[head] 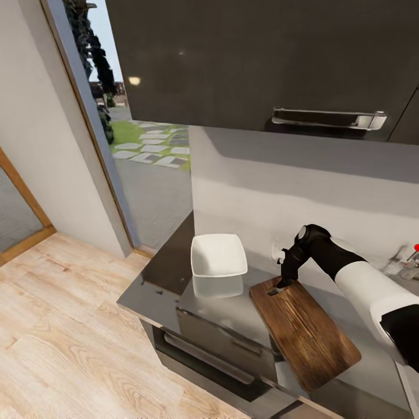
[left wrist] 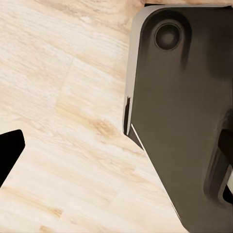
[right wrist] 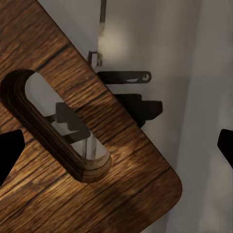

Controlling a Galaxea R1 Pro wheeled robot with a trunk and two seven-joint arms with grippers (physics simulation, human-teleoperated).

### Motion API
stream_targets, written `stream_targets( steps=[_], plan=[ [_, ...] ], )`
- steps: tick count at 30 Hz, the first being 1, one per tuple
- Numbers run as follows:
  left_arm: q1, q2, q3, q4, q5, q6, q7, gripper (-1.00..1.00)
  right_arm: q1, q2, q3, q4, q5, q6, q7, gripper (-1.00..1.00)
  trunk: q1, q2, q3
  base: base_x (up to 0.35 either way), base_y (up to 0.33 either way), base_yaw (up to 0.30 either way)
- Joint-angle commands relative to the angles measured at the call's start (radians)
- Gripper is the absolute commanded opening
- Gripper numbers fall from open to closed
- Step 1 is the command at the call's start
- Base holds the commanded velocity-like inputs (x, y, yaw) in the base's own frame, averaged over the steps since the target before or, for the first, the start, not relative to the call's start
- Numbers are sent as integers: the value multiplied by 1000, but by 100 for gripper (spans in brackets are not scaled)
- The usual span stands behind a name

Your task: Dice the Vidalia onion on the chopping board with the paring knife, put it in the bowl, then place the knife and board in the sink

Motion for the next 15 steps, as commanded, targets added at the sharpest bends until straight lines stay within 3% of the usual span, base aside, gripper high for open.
stream_targets(
  steps=[1,15],
  plan=[
    [0,0,5,-1,3,-2,-1,100,-1,-1,5,-2,-2,11,-2,100,1,-2,-3,24,0,0],
    [0,0,3,-1,3,-2,-2,100,-1,-1,5,-1,-4,11,-27,100,1,-2,-19,33,0,0]
  ],
)
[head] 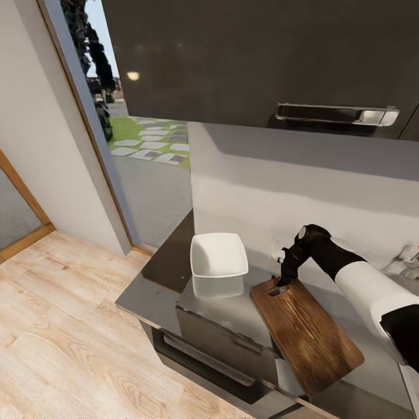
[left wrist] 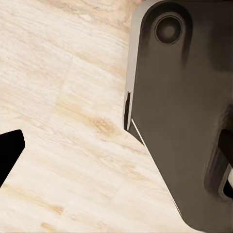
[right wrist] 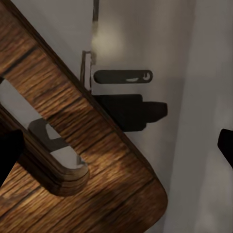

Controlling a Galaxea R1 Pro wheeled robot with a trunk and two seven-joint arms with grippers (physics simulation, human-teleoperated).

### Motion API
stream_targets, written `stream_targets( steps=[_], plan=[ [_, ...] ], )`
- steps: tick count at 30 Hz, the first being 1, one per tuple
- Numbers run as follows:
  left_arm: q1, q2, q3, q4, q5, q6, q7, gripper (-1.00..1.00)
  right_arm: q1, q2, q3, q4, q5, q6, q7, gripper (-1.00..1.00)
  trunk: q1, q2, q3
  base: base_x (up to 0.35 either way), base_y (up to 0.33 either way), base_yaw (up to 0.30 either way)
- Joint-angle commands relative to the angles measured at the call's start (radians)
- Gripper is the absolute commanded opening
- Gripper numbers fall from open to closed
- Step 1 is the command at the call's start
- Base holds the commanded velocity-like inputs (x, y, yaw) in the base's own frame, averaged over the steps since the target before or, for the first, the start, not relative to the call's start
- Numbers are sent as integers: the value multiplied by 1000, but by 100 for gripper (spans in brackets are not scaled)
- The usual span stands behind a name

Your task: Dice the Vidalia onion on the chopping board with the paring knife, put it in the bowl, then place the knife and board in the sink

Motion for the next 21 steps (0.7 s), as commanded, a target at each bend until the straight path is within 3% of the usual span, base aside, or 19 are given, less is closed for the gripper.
stream_targets(
  steps=[1,21],
  plan=[
    [0,0,5,-1,3,-2,-1,100,-1,-1,5,-2,-2,11,3,100,1,-2,-3,0,0,0],
    [0,0,5,-1,3,-2,-2,100,-1,2,5,-2,-2,11,-3,100,1,-2,-26,0,0,0]
  ],
)
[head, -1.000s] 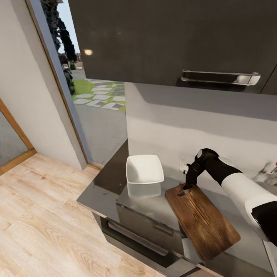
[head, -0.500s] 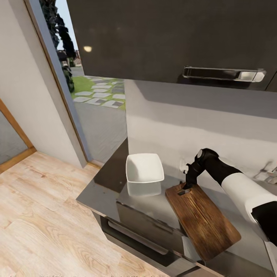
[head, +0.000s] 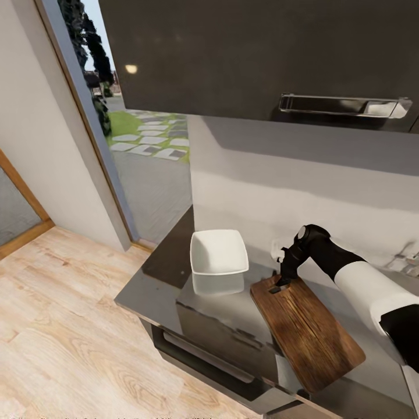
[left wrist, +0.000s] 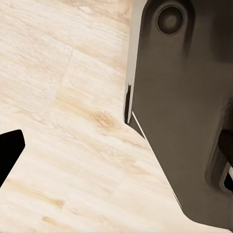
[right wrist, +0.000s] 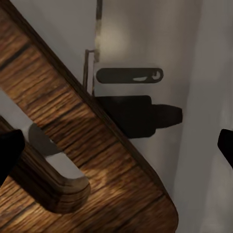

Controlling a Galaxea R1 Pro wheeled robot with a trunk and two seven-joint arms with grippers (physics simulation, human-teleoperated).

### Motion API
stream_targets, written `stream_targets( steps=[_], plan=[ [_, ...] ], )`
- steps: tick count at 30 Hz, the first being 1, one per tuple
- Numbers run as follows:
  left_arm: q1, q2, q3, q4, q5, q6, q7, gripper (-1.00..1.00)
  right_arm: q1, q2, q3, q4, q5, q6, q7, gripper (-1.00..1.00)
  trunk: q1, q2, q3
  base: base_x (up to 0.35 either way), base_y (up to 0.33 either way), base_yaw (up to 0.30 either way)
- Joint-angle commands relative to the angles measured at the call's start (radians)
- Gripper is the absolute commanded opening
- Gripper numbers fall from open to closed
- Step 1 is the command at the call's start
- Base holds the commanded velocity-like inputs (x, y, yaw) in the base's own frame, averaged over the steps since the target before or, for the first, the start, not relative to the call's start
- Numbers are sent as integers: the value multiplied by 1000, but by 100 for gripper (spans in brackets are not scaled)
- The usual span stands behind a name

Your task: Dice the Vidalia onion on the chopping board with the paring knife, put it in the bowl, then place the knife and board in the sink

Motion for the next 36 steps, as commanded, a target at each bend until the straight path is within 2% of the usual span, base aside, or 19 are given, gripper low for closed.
stream_targets(
  steps=[1,36],
  plan=[
    [0,0,5,-1,3,-2,-1,100,-1,0,5,-2,-2,10,-1,100,1,-2,-3,0,0,0],
    [0,0,5,-1,2,-2,-1,100,-1,0,5,-2,-2,10,-12,100,1,-2,-52,0,0,0]
  ],
)
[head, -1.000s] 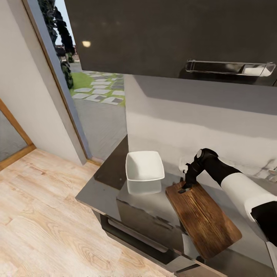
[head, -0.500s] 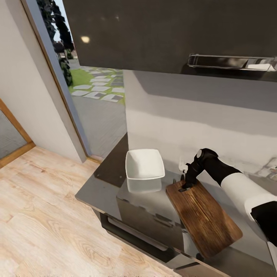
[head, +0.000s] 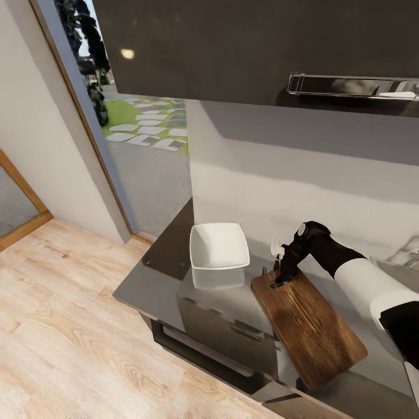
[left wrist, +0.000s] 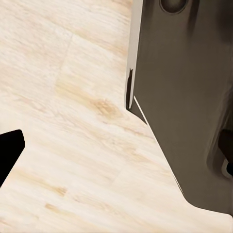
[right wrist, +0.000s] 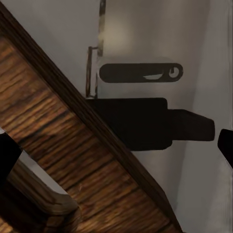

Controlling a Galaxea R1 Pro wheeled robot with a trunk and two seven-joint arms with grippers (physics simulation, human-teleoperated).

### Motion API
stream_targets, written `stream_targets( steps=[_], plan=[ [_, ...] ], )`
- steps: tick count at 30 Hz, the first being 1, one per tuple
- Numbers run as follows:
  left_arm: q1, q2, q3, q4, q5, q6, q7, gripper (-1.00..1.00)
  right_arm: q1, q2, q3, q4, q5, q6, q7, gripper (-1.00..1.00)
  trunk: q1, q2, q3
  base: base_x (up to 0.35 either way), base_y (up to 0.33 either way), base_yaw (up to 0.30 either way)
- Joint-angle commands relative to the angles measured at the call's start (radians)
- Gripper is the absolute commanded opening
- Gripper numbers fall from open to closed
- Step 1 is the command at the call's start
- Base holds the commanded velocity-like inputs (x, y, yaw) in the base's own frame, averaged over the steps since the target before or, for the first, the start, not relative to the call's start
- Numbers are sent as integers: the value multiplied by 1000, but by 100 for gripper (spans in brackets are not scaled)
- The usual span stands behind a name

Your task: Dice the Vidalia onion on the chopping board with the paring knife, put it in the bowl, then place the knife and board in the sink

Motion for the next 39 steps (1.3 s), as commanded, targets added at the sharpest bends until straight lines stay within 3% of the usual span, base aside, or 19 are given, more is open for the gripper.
stream_targets(
  steps=[1,24,39],
  plan=[
    [0,0,4,-1,3,-2,-1,100,17,0,3,-2,-5,9,-10,100,1,0,-3,0,0,0],
    [0,0,4,-1,3,-2,-1,100,17,1,4,-2,-4,10,-10,100,1,0,-32,0,0,0],
    [0,0,4,-1,3,-2,-1,100,17,1,4,-1,-4,10,-15,100,1,0,-18,0,0,0]
  ],
)
